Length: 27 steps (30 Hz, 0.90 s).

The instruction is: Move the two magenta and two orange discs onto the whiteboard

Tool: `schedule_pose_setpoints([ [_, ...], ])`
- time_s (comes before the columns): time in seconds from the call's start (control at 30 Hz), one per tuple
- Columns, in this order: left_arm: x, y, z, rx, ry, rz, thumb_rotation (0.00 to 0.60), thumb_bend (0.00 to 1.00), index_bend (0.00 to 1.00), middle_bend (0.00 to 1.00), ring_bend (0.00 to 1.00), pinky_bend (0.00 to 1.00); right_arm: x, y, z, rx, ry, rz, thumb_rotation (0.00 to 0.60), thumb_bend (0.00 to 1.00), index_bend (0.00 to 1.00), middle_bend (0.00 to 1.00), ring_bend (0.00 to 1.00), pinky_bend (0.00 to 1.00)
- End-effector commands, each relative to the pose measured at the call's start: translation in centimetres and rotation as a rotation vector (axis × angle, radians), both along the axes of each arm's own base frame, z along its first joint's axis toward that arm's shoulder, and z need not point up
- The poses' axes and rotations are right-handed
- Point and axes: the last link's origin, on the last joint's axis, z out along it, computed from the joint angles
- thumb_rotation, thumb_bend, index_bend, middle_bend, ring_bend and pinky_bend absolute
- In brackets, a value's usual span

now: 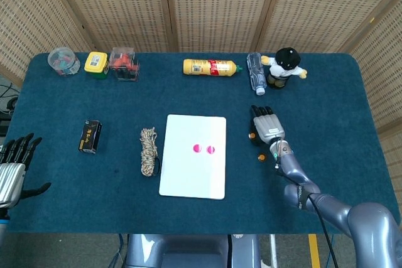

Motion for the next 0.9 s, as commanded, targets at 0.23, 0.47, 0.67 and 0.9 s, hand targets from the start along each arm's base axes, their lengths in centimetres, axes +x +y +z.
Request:
schedule_pose_setpoints([
  [0.23, 0.0, 0.0, 0.0, -0.001, 0.0, -0.002, 0.6, 0.0, 0.0, 0.0, 0.0, 0.0, 0.9, 0.0, 0.8, -0.01, -0.049, 0.008, 0.6, 0.36, 0.56, 0.0, 0.0, 0.0],
  [0.47, 0.0, -0.1, 0.0, -0.006, 0.0, -0.001, 0.6, 0.0, 0.0, 0.0, 0.0, 0.0, 2.9, 0.8, 1.8, 0.01, -0.125, 0.035, 0.6, 0.36, 0.56, 0.0, 0.0, 0.0],
  [0.67, 0.0, -0.1, 0.0, -0.011, -0.002, -0.004, 0.6, 0.0, 0.0, 0.0, 0.0, 0.0, 6.0, 3.5, 1.0, 0.092, -0.16, 0.123, 0.6, 0.36, 0.56, 0.0, 0.0, 0.0],
  [0.9, 0.0, -0.1, 0.0, -0.011, -0.004, -0.004, 0.6, 0.0, 0.0, 0.0, 0.0, 0.0, 8.8, 5.3, -0.7, 0.136, -0.17, 0.192, 0.6, 0.36, 0.56, 0.0, 0.0, 0.0],
])
